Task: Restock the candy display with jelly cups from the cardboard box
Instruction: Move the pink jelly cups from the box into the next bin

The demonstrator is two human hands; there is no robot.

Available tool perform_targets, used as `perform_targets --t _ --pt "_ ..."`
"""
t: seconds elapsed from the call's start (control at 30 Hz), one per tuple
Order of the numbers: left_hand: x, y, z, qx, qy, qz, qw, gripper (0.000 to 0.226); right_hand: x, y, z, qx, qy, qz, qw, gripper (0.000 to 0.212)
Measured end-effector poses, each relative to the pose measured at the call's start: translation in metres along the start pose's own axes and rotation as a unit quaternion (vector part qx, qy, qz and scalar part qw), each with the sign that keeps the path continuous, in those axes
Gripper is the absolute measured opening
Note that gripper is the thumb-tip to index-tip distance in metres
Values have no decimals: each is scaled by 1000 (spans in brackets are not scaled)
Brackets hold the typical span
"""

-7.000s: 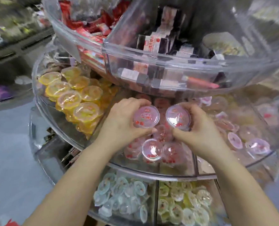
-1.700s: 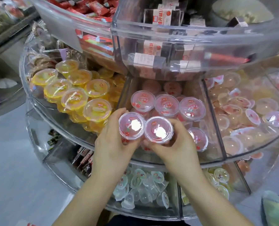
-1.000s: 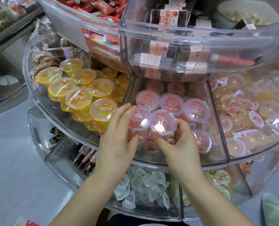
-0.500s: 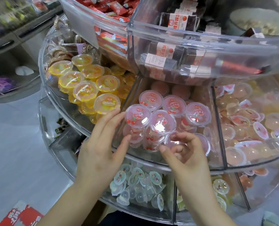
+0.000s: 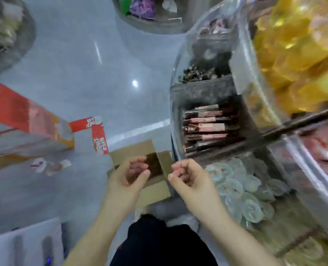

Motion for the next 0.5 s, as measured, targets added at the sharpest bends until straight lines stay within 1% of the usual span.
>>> perform_targets --t 0.07,0.17,0.2,0.27,0.37,0.43,0.5 --pt "32 2 -79 95 -5 26 995 34 -41 -27 65 -82 63 -60 993 20" --pt "66 3 -197 226 -6 62 972 29 -89 -59 179 -213 147 -144 955 15" --pt "71 2 -233 268 -1 70 961 25 -97 -70 215 -253 165 -152 941 12" --pt "74 -7 -299 334 -1 67 940 25 -102 -98 281 -317 187 -135 920 19" --pt "66 -46 -383 373 15 49 926 29 -102 -157 371 -372 196 -112 900 24" --pt "59 -86 -433 378 45 51 923 31 -98 -205 427 -384 192 -96 898 27" --pt "53 -127 -484 381 73 53 920 38 -95 -252 479 -390 182 -78 899 33"
Point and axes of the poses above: each hand's wrist, its own y-axis away from the middle knuckle, its own x-axis out of the back of the hand, z = x × y, the point moved 8 cm from there along -y, towards the middle knuckle, and after that the axes turned 11 degrees about -z, right-handed, at the moved point
